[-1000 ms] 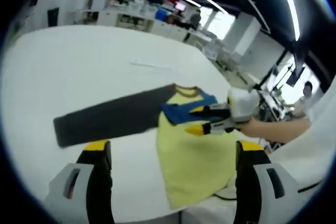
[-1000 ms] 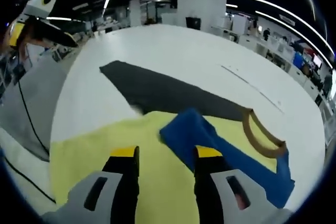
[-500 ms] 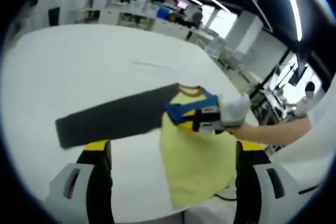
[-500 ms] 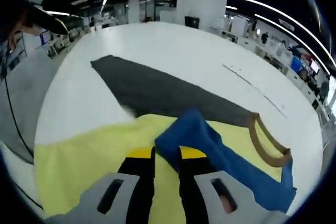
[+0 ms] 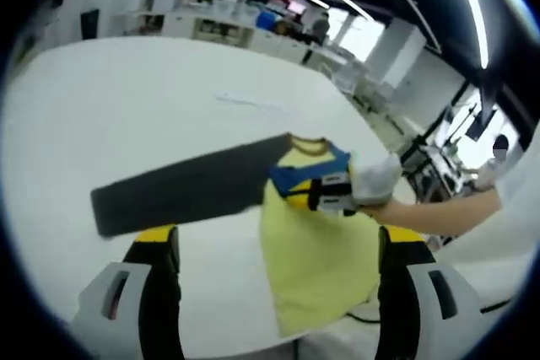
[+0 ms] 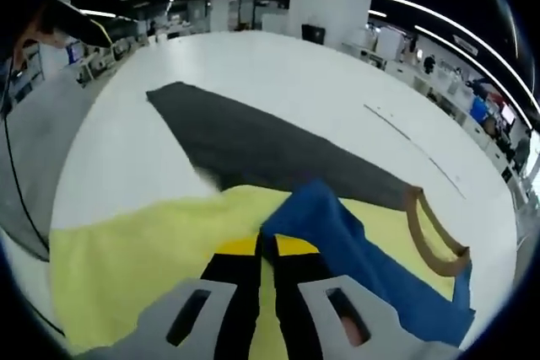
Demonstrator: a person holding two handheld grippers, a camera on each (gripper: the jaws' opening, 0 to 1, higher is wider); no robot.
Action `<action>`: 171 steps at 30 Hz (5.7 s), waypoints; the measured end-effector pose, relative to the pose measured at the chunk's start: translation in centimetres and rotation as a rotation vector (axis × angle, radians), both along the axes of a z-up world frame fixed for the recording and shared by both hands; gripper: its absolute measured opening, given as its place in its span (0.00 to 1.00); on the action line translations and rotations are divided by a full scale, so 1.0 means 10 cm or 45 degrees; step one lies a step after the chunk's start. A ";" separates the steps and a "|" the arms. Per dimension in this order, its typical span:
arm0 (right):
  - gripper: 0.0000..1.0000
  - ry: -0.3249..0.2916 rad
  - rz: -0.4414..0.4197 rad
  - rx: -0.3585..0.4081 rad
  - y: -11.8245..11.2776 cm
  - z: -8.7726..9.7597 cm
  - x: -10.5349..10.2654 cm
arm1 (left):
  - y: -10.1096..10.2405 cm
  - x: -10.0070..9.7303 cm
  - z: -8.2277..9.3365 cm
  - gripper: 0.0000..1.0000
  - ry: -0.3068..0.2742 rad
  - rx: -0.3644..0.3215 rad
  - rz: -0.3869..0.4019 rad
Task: Fold the garment on the visible template until the final outline fits inside the template.
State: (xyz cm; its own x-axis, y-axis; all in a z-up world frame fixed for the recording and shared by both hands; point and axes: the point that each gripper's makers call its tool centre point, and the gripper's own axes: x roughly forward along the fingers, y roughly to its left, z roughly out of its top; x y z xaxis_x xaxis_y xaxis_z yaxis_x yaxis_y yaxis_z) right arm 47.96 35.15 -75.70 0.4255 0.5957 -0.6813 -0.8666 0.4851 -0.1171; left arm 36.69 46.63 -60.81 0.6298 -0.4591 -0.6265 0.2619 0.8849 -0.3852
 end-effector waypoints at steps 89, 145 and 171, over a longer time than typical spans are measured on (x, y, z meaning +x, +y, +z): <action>0.63 0.137 -0.272 0.328 -0.88 0.91 -0.59 | -0.48 -0.07 0.19 0.92 -0.064 0.036 -0.151; 0.99 0.181 -0.588 0.413 -3.00 1.26 -1.31 | -0.60 -0.21 0.43 0.92 -0.096 0.100 -0.145; 0.98 0.200 -0.637 0.387 -3.01 1.20 -1.31 | -0.42 -0.22 0.34 0.91 -0.073 0.091 -0.095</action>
State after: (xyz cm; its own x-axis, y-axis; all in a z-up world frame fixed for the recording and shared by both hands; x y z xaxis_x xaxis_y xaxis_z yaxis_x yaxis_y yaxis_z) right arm 34.89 5.01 -63.74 0.6120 0.5274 -0.5893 -0.5206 0.8296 0.2017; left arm 34.48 42.47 -57.42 0.6313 -0.4612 -0.6235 0.3477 0.8869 -0.3040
